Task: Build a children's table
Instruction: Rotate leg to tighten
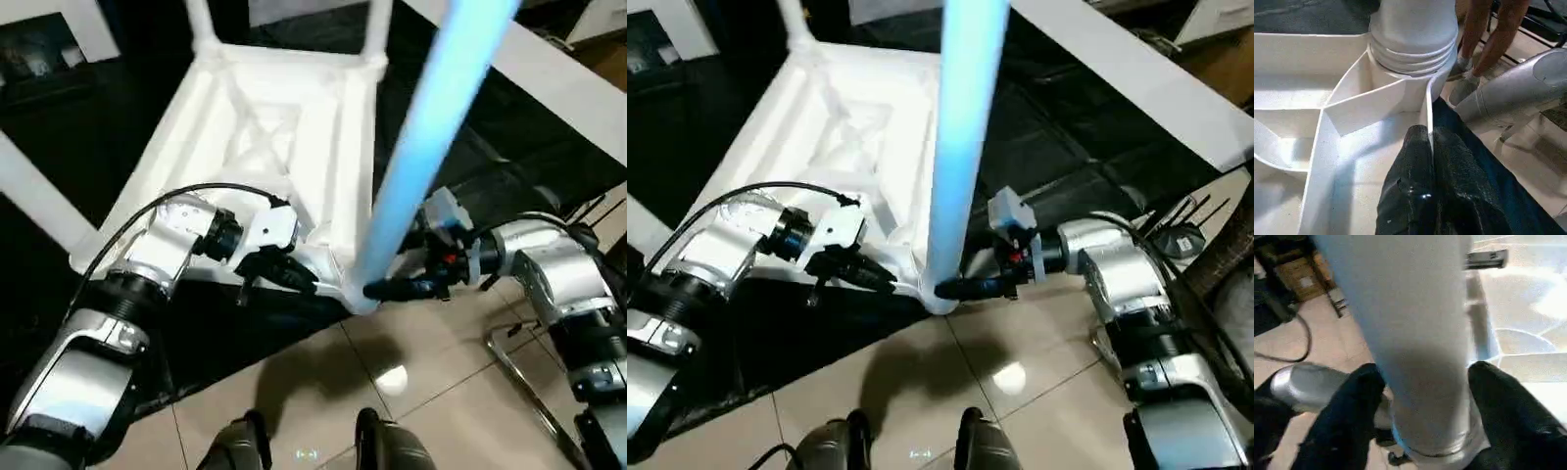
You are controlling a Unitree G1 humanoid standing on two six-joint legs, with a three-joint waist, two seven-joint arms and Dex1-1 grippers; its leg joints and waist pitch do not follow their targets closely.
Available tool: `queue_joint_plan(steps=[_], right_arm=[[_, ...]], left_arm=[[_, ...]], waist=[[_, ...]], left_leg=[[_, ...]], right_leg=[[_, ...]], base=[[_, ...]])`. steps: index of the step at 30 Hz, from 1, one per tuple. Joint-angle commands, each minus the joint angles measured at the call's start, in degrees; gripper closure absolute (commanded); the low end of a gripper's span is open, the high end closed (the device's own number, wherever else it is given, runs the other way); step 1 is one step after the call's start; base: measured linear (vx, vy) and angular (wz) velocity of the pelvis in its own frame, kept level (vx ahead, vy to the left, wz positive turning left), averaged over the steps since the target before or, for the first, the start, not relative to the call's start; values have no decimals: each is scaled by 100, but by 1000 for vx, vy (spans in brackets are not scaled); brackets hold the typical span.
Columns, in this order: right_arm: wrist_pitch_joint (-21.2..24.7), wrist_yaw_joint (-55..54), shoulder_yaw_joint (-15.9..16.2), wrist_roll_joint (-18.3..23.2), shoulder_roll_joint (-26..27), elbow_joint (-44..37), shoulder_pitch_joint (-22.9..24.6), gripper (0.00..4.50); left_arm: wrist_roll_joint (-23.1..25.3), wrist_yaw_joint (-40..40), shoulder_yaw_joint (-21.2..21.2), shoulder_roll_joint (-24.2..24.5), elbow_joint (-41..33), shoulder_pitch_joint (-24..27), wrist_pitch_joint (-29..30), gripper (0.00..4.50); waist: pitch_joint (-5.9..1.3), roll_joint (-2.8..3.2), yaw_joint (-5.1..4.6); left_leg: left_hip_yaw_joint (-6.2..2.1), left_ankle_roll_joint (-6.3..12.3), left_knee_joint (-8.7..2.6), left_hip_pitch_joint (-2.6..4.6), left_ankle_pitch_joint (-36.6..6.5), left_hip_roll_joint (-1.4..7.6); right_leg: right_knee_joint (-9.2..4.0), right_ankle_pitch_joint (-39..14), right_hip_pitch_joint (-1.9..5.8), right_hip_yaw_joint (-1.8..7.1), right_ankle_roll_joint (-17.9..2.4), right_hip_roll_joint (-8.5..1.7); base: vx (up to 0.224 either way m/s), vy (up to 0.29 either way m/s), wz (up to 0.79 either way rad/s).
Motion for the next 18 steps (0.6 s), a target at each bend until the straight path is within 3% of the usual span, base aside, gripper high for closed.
queue_joint_plan(steps=[1, 7, 14, 17, 18], right_arm=[[-9, 220, 61, 78, -33, 14, -52, 176], [-110, 387, 199, 149, 24, 271, -252, 231], [11, 387, 373, 339, -109, 31, -68, 248], [119, 387, 350, 385, -111, -92, 46, 248], [456, 71, 113, 337, 76, -232, 152, 249]], left_arm=[[290, -247, -419, -49, 124, 52, -63, 450], [340, -343, -461, -48, 279, -19, -209, 450], [376, -330, -472, -33, 414, -53, -270, 450], [346, -269, -441, -42, 409, -41, -149, 450], [302, 48, -330, -124, 334, -21, 173, 450]], waist=[[-471, -73, -36], [-474, -76, -21], [-473, -53, 5], [-479, -51, 37], [-478, -36, 45]], left_leg=[[-53, 703, -306, 174, -1195, 278], [-53, 687, -303, 176, -1166, 281], [-52, 689, -311, 184, -1183, 286], [-54, 658, -315, 186, -1203, 292], [-54, 643, -316, 188, -1218, 292]], right_leg=[[-266, -1715, 355, 186, -1472, -252], [-262, -1737, 353, 184, -1478, -250], [-262, -1653, 354, 178, -1515, -241], [-255, -1653, 356, 182, -1515, -244], [-257, -1665, 353, 182, -1523, -245]], base=[[0, 0, 0], [0, 0, 0], [0, 0, 0], [0, 0, 0], [0, 0, 0]])
